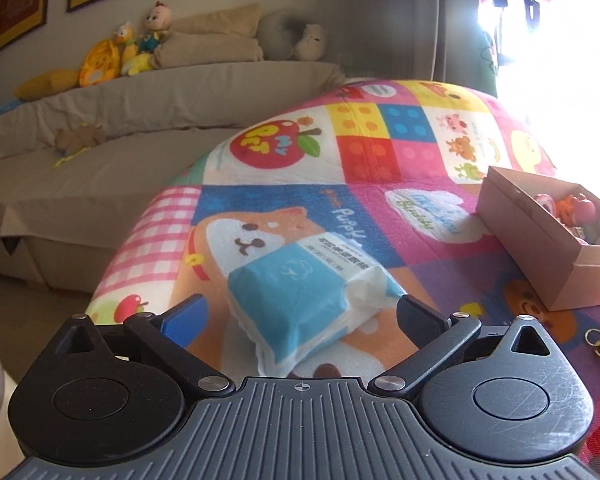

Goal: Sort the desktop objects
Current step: 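Carry the lens toy toward the box with the right tool while left approaches the blue tissue pack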

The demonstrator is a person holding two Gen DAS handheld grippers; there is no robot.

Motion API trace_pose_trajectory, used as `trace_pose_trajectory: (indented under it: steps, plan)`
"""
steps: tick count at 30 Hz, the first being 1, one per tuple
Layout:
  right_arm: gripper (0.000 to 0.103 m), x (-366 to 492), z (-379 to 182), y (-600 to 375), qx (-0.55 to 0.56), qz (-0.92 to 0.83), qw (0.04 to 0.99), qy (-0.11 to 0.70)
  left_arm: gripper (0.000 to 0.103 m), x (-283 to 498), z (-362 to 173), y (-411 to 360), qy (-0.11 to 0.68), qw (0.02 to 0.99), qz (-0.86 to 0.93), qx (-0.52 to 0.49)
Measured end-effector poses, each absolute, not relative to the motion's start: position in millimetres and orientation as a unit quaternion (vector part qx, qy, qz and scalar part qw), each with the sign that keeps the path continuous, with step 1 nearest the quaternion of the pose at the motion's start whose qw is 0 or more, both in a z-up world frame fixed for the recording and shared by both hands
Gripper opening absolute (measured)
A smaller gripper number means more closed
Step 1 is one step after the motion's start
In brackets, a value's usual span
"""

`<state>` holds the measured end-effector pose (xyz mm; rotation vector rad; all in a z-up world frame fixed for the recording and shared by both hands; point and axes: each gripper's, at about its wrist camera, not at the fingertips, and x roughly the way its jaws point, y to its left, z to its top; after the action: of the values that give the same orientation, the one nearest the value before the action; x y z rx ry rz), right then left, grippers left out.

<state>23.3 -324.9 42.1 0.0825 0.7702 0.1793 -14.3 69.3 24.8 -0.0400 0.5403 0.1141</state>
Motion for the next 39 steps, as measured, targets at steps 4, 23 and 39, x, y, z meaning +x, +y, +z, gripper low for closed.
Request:
trace_pose_trajectory:
  steps: [4,23,39]
  plan:
    - [0.097,17.7,28.9,-335.3,0.071,0.101,0.913,0.388,0.103,12.8,24.5,78.8,0.308,0.949,0.033,-0.063]
    - [0.069,28.9,12.6,-249.5,-0.010,0.150,0.917,0.368,0.103,-44.8,18.4,-14.4,0.321,0.937,-0.126,-0.065]
    - [0.067,24.7,48.6,-284.2,0.114,0.216,0.866,0.437,0.103,-49.1,7.8,-18.3,0.330,0.932,-0.137,-0.065]
